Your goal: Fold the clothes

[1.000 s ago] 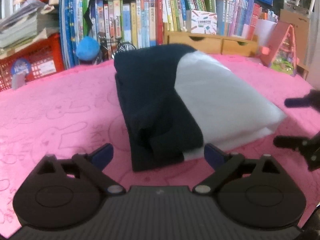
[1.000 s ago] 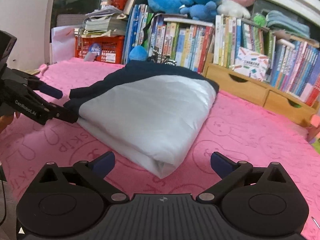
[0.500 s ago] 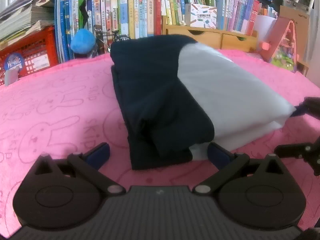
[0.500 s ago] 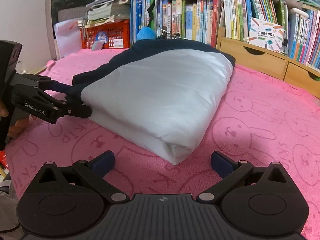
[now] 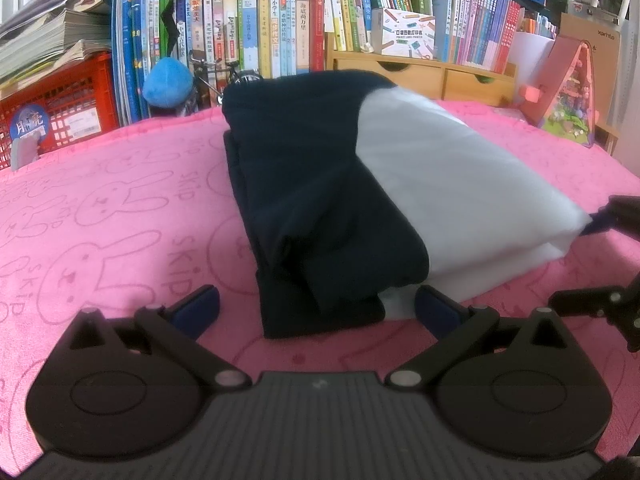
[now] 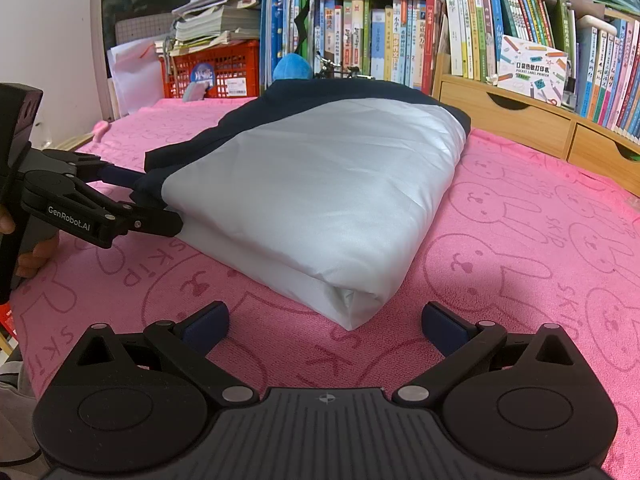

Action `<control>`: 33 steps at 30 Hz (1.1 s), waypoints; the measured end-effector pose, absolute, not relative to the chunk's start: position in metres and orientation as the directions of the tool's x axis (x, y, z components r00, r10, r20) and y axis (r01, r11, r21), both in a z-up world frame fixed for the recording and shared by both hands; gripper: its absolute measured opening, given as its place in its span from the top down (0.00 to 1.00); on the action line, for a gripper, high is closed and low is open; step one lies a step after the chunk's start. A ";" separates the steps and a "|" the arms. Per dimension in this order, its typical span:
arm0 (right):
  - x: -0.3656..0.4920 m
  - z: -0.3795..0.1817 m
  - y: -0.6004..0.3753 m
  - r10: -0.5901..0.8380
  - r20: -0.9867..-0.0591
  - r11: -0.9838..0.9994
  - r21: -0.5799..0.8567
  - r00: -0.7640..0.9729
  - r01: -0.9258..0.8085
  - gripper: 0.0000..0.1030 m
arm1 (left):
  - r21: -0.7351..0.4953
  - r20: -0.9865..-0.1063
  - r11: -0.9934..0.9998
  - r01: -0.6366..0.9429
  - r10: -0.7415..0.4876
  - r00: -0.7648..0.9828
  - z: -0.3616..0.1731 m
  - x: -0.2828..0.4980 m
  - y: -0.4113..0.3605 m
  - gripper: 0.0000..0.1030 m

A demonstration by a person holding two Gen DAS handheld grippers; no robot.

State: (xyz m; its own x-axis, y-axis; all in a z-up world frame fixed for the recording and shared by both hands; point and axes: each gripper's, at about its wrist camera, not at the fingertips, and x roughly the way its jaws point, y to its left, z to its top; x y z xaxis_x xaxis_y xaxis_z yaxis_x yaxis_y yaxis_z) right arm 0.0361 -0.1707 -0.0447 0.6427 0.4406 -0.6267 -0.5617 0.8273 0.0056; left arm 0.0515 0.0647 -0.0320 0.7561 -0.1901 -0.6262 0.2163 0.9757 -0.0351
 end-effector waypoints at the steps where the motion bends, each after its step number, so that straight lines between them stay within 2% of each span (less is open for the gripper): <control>1: 0.036 -0.045 -0.171 0.441 -0.627 0.827 0.006 0.643 -0.562 0.00 | -0.034 -0.626 0.976 0.216 -0.189 0.757 -0.032 0.052 0.064 0.00; 33: 0.037 -0.045 -0.173 0.445 -0.627 0.824 0.006 0.640 -0.567 0.00 | -0.047 -0.615 0.977 0.210 -0.194 0.764 -0.035 0.052 0.065 0.00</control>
State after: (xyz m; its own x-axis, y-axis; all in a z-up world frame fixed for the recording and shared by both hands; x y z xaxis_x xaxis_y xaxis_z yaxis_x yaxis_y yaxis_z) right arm 0.0365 -0.1728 -0.0451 0.6398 0.4448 -0.6267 -0.5666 0.8240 0.0064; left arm 0.0519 0.0647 -0.0354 0.7642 -0.1940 -0.6151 0.2102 0.9765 -0.0468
